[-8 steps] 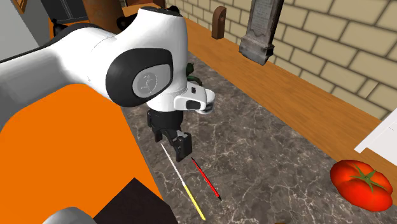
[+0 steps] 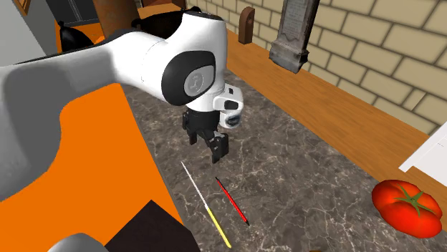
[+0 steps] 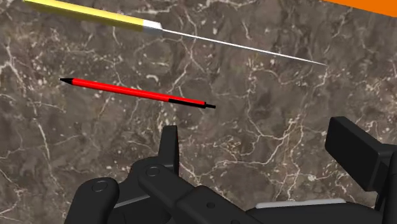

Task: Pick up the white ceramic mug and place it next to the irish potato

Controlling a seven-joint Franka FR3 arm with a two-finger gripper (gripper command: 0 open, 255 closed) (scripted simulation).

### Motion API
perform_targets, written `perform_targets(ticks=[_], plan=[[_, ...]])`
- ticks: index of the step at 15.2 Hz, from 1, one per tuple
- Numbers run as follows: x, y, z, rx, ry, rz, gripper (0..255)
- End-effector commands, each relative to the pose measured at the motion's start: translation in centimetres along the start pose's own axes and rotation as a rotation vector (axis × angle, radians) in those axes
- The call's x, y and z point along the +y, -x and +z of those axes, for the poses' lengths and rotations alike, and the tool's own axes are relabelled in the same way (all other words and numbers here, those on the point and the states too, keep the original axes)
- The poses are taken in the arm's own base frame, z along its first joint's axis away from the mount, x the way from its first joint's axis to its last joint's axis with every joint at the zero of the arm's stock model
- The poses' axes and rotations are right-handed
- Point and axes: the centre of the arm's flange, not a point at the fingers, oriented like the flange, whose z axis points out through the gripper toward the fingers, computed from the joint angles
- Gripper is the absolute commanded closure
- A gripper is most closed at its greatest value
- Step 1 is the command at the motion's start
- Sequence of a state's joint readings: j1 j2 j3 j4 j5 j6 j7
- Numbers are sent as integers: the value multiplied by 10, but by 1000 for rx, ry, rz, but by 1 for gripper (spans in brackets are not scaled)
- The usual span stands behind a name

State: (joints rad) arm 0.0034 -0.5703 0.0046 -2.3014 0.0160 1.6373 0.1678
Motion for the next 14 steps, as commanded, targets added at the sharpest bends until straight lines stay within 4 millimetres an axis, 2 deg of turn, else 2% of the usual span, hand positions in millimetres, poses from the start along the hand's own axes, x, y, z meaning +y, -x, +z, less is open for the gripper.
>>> perform_targets(ticks=[1,14], plan=[[-7,-25,9,8,-5,-2,0],[-63,-175,39,56,-34,-17,0]])
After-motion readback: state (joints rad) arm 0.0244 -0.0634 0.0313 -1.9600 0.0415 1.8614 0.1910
